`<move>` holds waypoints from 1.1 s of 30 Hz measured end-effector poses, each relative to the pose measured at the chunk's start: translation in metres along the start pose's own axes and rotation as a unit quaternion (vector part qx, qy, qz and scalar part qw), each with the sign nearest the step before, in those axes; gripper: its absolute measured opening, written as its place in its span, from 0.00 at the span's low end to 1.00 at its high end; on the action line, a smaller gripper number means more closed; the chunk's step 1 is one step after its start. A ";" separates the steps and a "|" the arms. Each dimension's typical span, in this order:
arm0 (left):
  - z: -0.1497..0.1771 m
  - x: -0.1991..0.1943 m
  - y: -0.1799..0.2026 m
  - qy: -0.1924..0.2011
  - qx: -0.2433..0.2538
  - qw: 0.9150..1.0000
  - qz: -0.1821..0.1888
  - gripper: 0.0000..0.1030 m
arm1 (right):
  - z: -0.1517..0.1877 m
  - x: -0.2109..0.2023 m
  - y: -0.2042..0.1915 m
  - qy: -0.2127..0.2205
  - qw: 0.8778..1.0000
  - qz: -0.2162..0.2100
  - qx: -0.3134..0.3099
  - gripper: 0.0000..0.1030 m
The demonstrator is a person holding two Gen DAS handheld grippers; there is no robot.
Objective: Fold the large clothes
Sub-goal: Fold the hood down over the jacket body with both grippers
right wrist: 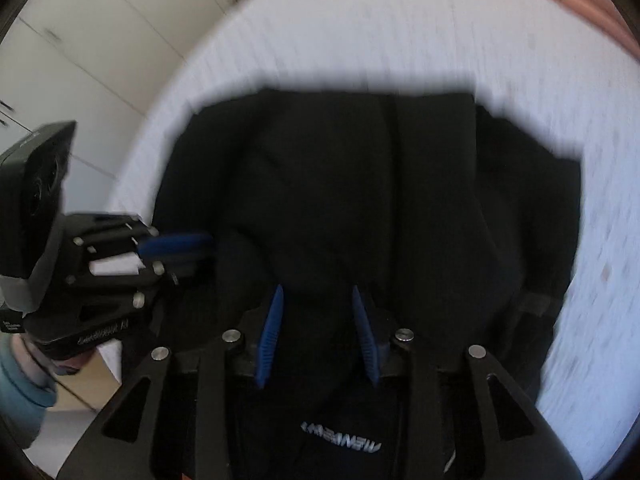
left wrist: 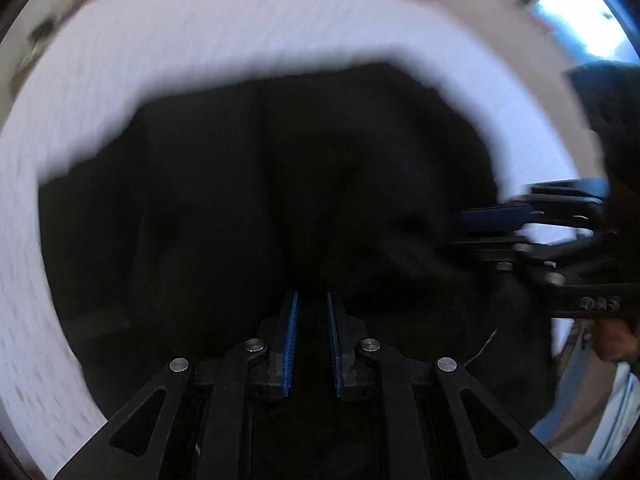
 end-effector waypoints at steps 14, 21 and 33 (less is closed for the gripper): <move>0.011 -0.060 -0.054 0.088 -0.051 0.990 0.094 0.16 | -0.024 -0.047 0.022 0.094 0.995 0.027 0.019 0.47; -0.003 -0.031 -0.054 0.070 -0.053 0.994 0.062 0.40 | -0.051 -0.040 0.059 0.103 0.985 0.122 0.064 0.46; 0.006 -0.042 -0.072 0.073 -0.073 0.988 0.118 0.29 | -0.031 0.001 0.089 0.071 0.984 0.124 0.108 0.43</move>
Point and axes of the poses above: each gripper's, at about its wrist camera, not at the fingertips, and x roughly the way its jaws point, y to its right, z to its underside, the point moved 1 cm from there along x, roughly the way its jaws point, and after that the axes turned 10 degrees about -z, right-handed, at the moved point
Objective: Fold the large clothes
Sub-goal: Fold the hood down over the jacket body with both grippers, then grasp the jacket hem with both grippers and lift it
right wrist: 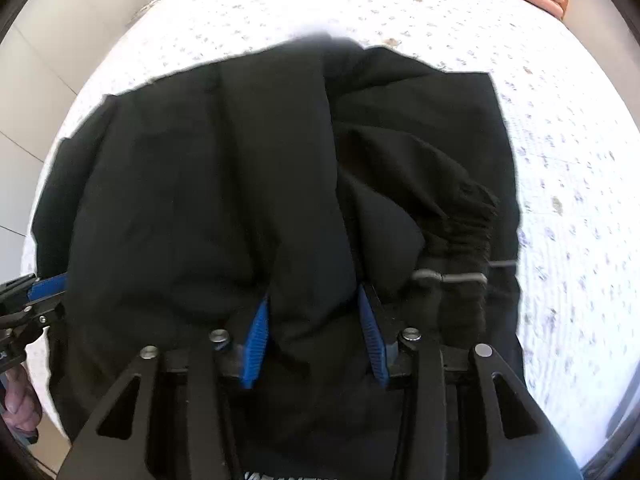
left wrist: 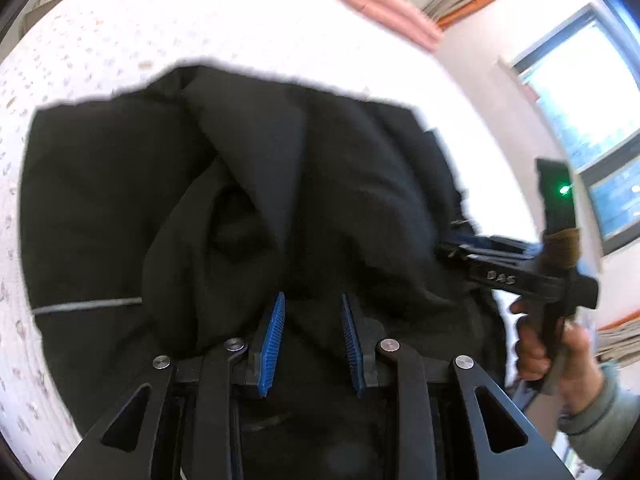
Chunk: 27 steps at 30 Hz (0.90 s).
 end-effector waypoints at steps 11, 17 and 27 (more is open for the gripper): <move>0.030 0.018 0.035 -0.023 -0.003 0.999 -0.027 0.36 | 0.047 0.012 -0.028 -0.025 0.996 -0.054 -0.059 0.42; 0.040 -0.010 0.038 0.005 -0.021 0.998 -0.052 0.35 | 0.044 -0.011 0.000 -0.005 0.993 -0.113 -0.046 0.41; 0.154 -0.122 -0.026 0.007 -0.099 0.988 -0.121 0.65 | 0.116 -0.090 0.123 0.030 0.995 -0.095 0.016 0.62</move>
Point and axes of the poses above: each gripper's, at about its wrist camera, not at the fingertips, and x roughly the way its jaws point, y to its right, z to its underside, the point moved 1 cm from there along x, roughly the way its jaws point, and after that the axes turned 10 degrees about -z, right-handed, at the moved point
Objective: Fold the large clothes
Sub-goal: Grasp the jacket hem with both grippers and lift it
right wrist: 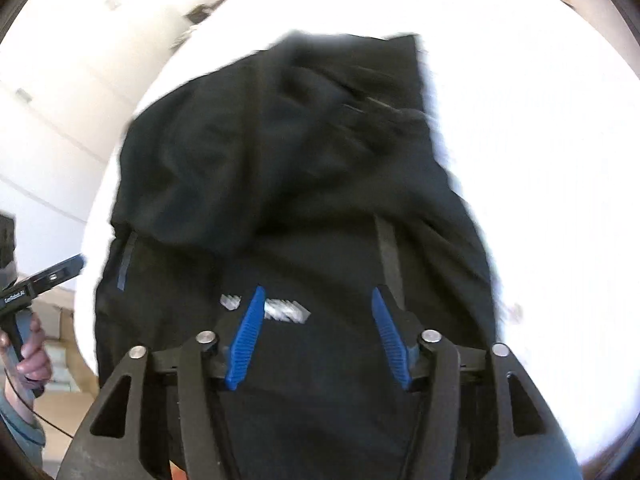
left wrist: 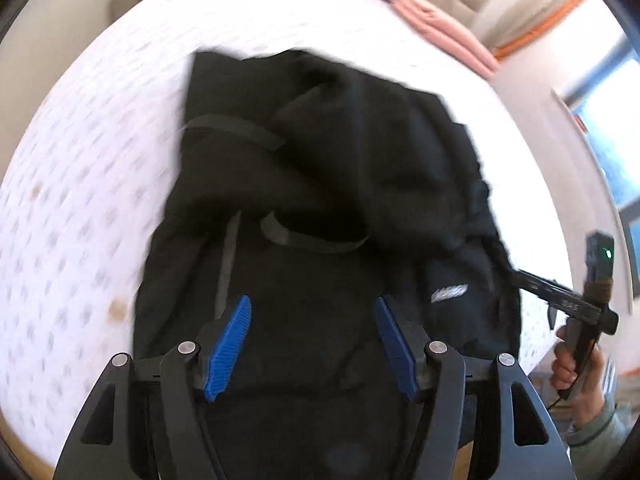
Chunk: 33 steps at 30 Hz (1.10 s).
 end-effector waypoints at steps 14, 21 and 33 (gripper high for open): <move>0.078 0.051 -0.047 0.018 -0.004 0.999 -0.042 0.65 | 0.106 -0.018 0.047 0.077 0.994 0.033 0.064 0.63; 0.120 0.020 -0.087 0.048 -0.042 0.998 -0.029 0.66 | 0.133 -0.038 0.034 0.117 0.990 0.047 0.070 0.67; 0.204 0.044 -0.119 -0.025 -0.104 0.989 0.104 0.69 | 0.202 -0.051 0.058 0.100 0.986 0.062 0.117 0.76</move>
Point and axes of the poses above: each gripper's, at about its wrist camera, not at the fingertips, and x roughly the way its jaws point, y to its right, z to its underside, the point moved 1 cm from there along x, roughly the way its jaws point, and after that the axes turned 10 degrees about -z, right-handed, at the moved point
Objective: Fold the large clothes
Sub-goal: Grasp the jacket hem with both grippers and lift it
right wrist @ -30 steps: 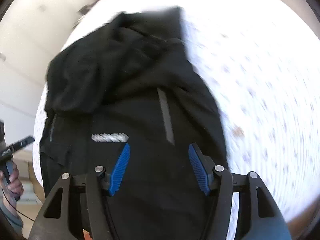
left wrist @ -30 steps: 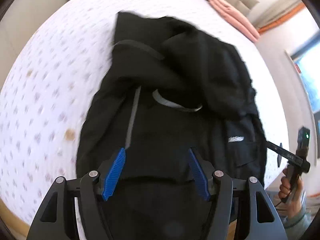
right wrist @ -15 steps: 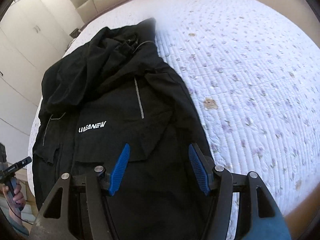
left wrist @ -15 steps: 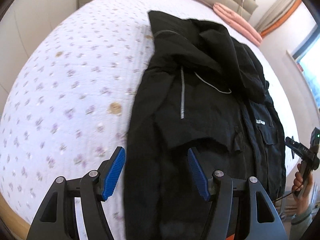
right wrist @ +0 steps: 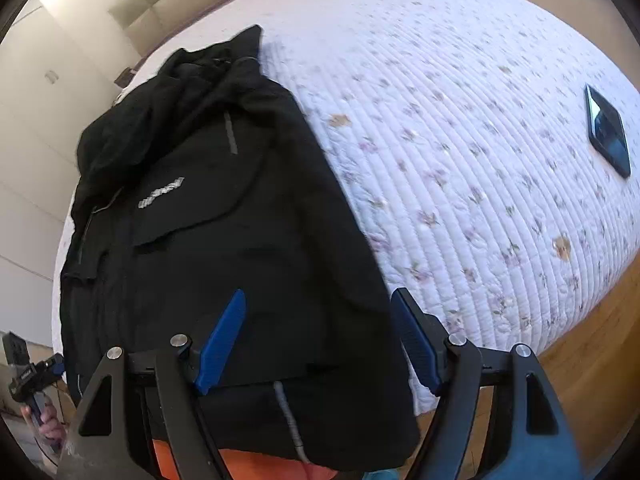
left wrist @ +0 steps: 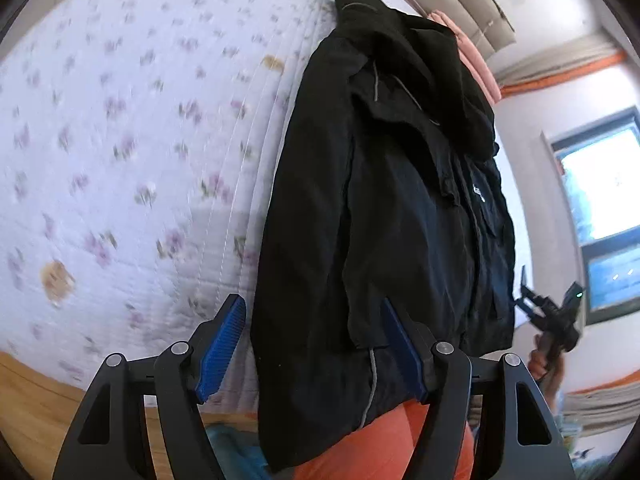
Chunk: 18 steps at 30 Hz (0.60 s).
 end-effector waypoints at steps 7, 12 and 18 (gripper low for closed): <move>0.005 0.004 0.008 0.002 0.011 1.000 -0.009 0.69 | 0.005 -0.001 0.035 0.009 0.999 -0.030 0.044 0.76; 0.003 0.005 0.011 0.001 0.007 1.000 -0.014 0.69 | 0.021 0.004 0.051 -0.009 0.999 -0.030 0.041 0.76; 0.003 0.010 0.012 -0.005 -0.002 1.000 0.002 0.69 | 0.039 0.004 0.059 -0.018 0.997 -0.074 0.030 0.78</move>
Point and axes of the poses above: each gripper's, at about its wrist camera, not at the fingertips, and x roughly the way its jaws point, y to its right, z to its underside, the point moved 1 cm from there along x, roughly the way its jaws point, and after that the axes turned 10 degrees about -z, right-handed, at the moved point
